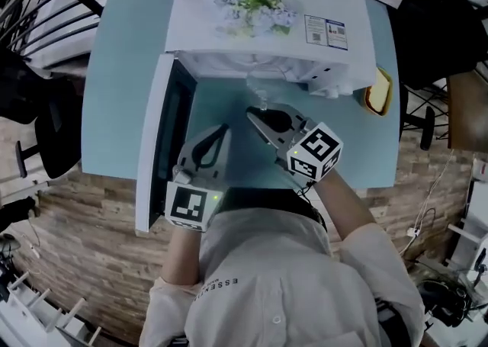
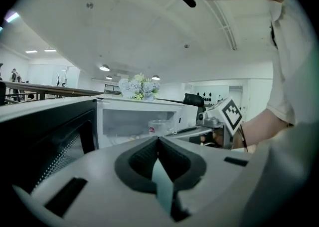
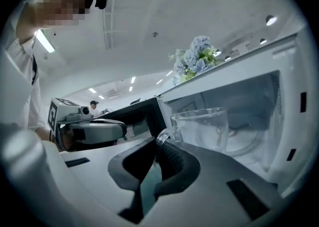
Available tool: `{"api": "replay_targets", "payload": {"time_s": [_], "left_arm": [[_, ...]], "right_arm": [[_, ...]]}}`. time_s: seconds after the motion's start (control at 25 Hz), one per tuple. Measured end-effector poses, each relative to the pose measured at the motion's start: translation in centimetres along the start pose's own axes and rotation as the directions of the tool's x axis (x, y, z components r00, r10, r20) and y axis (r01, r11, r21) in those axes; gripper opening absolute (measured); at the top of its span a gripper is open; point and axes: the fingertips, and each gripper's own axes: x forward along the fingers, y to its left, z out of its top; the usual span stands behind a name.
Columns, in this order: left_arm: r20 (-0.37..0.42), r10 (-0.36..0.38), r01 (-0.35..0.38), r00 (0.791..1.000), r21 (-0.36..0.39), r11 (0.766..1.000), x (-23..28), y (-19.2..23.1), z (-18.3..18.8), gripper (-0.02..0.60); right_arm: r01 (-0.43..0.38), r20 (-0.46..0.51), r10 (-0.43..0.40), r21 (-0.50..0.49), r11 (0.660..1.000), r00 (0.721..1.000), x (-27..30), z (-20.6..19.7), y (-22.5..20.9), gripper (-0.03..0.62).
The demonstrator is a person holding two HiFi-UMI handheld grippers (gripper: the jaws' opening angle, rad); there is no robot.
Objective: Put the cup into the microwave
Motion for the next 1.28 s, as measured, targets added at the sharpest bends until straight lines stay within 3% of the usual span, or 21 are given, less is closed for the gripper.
{"api": "replay_targets", "payload": {"time_s": [0.2,0.56,0.84,1.28], "left_arm": [[-0.023,0.016,-0.017,1.000,-0.064,0.998,1.1,1.1,0.2,0.002],[-0.061,0.066,-0.072,0.996,-0.096,0.993,2.4,2.6,-1.1,0.002],[-0.051,0.052,-0.057,0.997,-0.098,0.994,3.4,2.0,-1.7,0.002],[-0.049,0.098,-0.100,0.994,-0.050,0.994,3.9,3.3,-2.6,0.002]], "right_arm": [[-0.023,-0.006,0.023,0.011,1.000,1.000,2.4,-0.1,-2.5,0.021],[-0.100,-0.016,0.099,-0.018,0.995,0.995,5.2,-0.3,-4.9,0.021],[-0.160,0.002,0.161,-0.074,0.984,0.987,6.7,-0.4,-5.4,0.021],[-0.158,0.044,0.163,-0.109,0.981,0.986,8.9,0.1,-7.0,0.021]]}}
